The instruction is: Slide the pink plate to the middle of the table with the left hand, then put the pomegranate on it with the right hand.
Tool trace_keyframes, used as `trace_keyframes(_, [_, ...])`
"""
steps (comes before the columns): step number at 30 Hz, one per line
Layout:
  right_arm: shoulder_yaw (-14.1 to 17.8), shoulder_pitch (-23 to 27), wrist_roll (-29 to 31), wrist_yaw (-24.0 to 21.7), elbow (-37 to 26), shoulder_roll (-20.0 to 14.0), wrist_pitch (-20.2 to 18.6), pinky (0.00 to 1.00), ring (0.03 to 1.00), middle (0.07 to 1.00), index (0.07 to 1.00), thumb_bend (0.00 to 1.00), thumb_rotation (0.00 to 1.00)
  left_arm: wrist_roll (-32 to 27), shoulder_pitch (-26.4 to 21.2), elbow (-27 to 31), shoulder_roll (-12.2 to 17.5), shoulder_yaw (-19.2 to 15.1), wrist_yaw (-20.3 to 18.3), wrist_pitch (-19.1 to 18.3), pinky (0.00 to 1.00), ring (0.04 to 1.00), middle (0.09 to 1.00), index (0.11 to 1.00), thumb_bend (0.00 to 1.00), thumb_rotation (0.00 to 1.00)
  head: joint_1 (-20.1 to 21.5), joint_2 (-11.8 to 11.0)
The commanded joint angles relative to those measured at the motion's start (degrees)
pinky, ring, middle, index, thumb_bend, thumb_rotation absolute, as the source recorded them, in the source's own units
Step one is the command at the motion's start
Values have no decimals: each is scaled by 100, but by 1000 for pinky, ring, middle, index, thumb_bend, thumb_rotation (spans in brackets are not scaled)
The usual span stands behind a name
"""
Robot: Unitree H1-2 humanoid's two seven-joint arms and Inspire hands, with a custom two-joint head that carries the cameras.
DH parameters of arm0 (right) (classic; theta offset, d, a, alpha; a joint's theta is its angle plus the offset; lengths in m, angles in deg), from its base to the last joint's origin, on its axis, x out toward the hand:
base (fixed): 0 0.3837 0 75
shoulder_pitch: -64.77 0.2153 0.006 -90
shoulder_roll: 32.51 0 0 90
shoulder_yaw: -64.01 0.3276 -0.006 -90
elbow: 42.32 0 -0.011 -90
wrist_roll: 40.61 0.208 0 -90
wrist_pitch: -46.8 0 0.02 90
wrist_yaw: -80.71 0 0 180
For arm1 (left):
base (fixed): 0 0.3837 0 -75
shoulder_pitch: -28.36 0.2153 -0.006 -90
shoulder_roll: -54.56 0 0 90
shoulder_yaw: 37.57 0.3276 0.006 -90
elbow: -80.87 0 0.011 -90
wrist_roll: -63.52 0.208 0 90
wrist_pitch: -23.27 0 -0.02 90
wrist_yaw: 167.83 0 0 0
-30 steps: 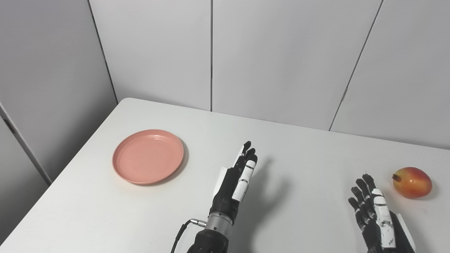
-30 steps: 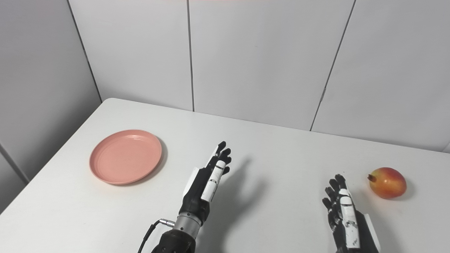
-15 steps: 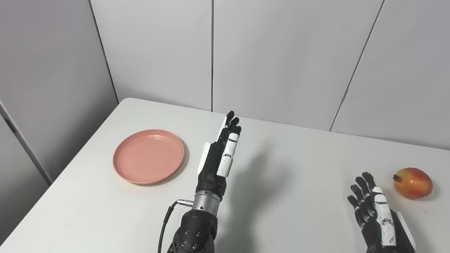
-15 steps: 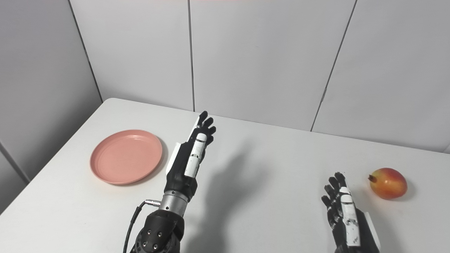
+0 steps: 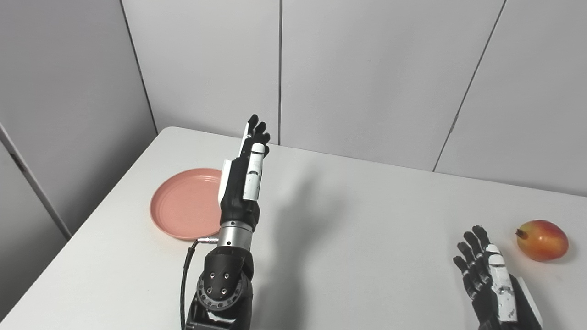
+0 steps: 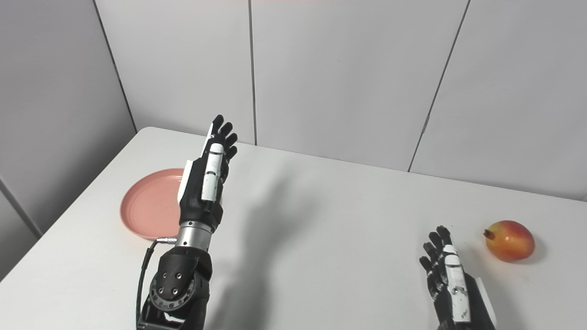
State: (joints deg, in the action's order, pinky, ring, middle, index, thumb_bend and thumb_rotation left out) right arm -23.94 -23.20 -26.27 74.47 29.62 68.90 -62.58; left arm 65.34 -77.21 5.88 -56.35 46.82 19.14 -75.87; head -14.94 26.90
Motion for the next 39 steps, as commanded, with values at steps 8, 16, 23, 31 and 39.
trace_keyframes(8, [-5, 124, 17, -78, -36, -64, 207, 1000, 1000, 1000, 1000, 218, 1000, 28, -460, 363, 282, -336, 290, 99, 963, 948, 962, 953, 461, 1000, -21, -11])
trace_keyframes(16, [8, 116, 25, -58, -62, -50, 169, 1000, 1000, 1000, 1000, 210, 1000, 140, -556, 284, 646, -643, 485, 221, 935, 931, 950, 941, 495, 1000, -46, -7])
trace_keyframes(23, [-5, 116, 23, -98, -31, -82, 195, 1000, 1000, 1000, 1000, 210, 1000, 72, -579, 199, 893, -948, 602, 225, 921, 920, 934, 922, 508, 1000, -67, -13])
trace_keyframes(31, [12, 115, 71, -142, -25, -106, 189, 1000, 1000, 1000, 1000, 207, 1000, 54, -568, 147, 1035, -1261, 790, 255, 900, 910, 925, 910, 475, 1000, -119, -37])
trace_keyframes(39, [30, 106, 86, -138, -14, -88, 196, 1000, 1000, 1000, 1000, 198, 1000, -8, -487, 90, 1119, -1477, 913, 226, 891, 907, 915, 901, 467, 1000, -151, -45])
